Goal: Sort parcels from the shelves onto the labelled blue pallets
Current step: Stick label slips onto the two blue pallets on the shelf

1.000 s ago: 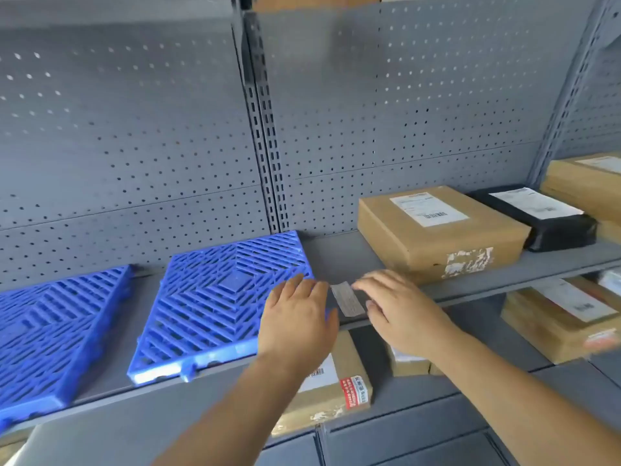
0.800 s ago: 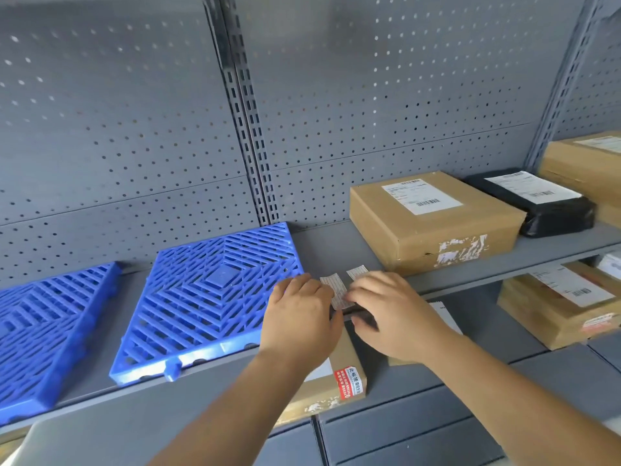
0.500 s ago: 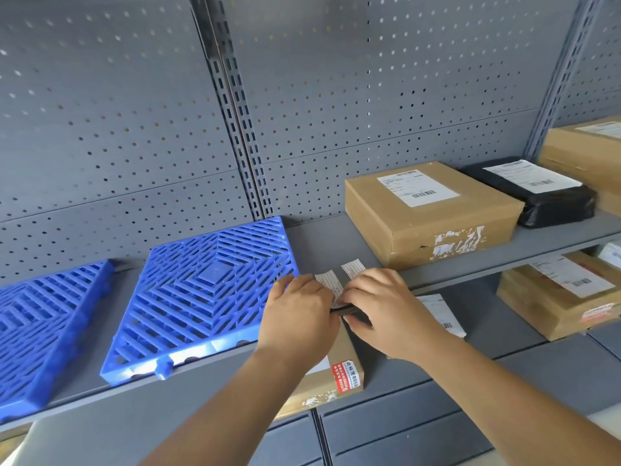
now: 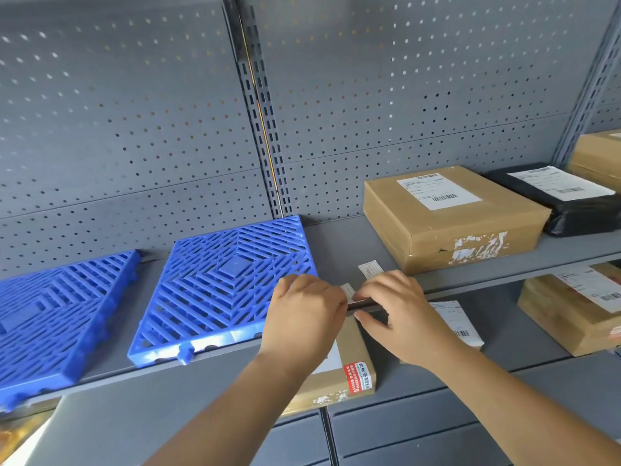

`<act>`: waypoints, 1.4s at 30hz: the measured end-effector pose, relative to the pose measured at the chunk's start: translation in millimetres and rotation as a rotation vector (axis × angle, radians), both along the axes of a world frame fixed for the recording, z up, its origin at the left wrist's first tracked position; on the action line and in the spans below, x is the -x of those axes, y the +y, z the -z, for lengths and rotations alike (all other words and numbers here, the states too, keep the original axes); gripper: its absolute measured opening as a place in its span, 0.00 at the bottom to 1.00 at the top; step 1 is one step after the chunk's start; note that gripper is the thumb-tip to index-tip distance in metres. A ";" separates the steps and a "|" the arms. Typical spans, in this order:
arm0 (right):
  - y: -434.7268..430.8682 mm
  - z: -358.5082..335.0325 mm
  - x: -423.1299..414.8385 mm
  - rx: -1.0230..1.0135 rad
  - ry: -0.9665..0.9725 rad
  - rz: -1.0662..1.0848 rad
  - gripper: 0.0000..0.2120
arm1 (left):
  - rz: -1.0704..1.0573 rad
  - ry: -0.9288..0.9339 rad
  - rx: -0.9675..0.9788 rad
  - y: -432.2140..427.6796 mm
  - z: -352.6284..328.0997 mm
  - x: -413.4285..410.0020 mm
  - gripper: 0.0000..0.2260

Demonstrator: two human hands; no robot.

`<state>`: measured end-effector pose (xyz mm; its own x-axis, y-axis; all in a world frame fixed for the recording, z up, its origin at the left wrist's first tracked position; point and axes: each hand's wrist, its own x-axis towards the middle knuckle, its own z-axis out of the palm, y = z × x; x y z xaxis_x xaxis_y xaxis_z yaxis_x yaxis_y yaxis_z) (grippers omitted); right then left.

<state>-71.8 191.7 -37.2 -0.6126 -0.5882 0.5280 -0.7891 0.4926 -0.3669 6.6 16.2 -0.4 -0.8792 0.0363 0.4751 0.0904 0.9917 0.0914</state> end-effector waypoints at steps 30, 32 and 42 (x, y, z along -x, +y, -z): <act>-328.4 -58.2 -177.1 0.108 0.085 -0.139 0.02 | -0.056 0.184 -0.297 -324.8 -35.9 -200.0 0.05; -349.4 -57.5 -190.7 0.120 0.085 -0.139 0.02 | -0.082 0.191 -0.308 -348.3 -34.4 -215.6 0.05; -436.2 -56.4 -226.1 0.110 0.208 -0.144 0.06 | -0.215 0.183 -0.264 -439.3 -29.1 -265.4 0.06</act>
